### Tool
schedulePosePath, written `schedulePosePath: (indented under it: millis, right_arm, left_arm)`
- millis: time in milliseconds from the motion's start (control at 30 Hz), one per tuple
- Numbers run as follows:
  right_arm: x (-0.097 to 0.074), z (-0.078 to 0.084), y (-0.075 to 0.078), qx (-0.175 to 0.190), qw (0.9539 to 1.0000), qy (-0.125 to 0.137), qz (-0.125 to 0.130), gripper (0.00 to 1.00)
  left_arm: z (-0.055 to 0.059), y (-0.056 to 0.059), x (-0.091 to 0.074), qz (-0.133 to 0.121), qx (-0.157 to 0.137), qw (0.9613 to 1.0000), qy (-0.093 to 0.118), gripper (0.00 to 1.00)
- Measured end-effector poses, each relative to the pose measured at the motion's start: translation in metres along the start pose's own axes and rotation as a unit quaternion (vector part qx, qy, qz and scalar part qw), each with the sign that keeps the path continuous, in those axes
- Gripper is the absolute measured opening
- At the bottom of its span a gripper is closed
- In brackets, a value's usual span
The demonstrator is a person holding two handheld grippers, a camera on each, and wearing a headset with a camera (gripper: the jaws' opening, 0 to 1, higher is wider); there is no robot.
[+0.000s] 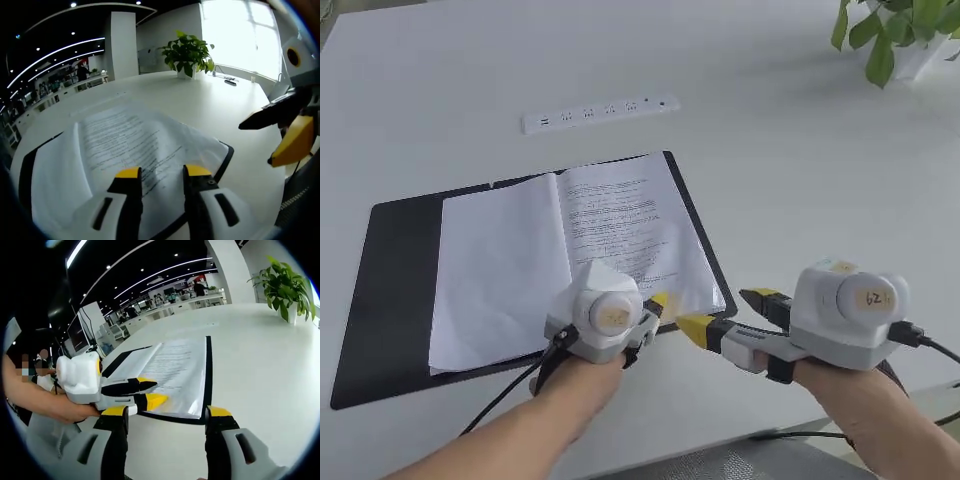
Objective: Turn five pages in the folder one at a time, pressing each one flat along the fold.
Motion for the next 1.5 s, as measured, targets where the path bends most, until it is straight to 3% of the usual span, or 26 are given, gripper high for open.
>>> schedulePosePath:
  millis: [100,300,400,633,1000,1500]
  right_arm:
    - [0.001,0.000,0.002,0.002,1.0000,0.000,0.002,0.60]
    - [0.003,-0.001,0.002,0.007,1.0000,0.000,0.002,0.59]
    - [0.005,-0.002,0.003,0.006,1.0000,0.001,0.002,0.58]
    - [0.011,-0.004,0.006,0.006,1.0000,-0.001,0.002,0.56]
    - [0.024,-0.011,0.012,0.019,0.9997,0.013,0.006,0.43]
    - [0.041,-0.008,0.020,0.062,0.9980,0.001,0.004,0.31]
  left_arm:
    - [0.000,-0.001,0.001,-0.001,0.002,1.0000,0.000,0.30]
    - [-0.001,-0.008,0.003,-0.013,0.010,0.9999,0.000,0.15]
    - [-0.001,-0.009,0.004,-0.013,0.015,0.9998,-0.001,0.14]
    - [-0.002,-0.010,0.005,-0.020,-0.005,0.9998,-0.002,0.08]
    - [-0.001,-0.010,0.005,-0.021,-0.015,0.9997,0.002,0.07]
    - [-0.001,-0.009,0.004,-0.018,-0.015,0.9997,0.005,0.07]
Point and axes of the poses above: the centre of the closed fingertips' face, and the gripper's own axes: x roughly forward along the fingers, y roughly to its right, z roughly out of its underside, the point moved 9 cm from there along -x, roughly backward along the fingers, and after that the axes turned 4 degrees about -x, right-handed, at the moved point
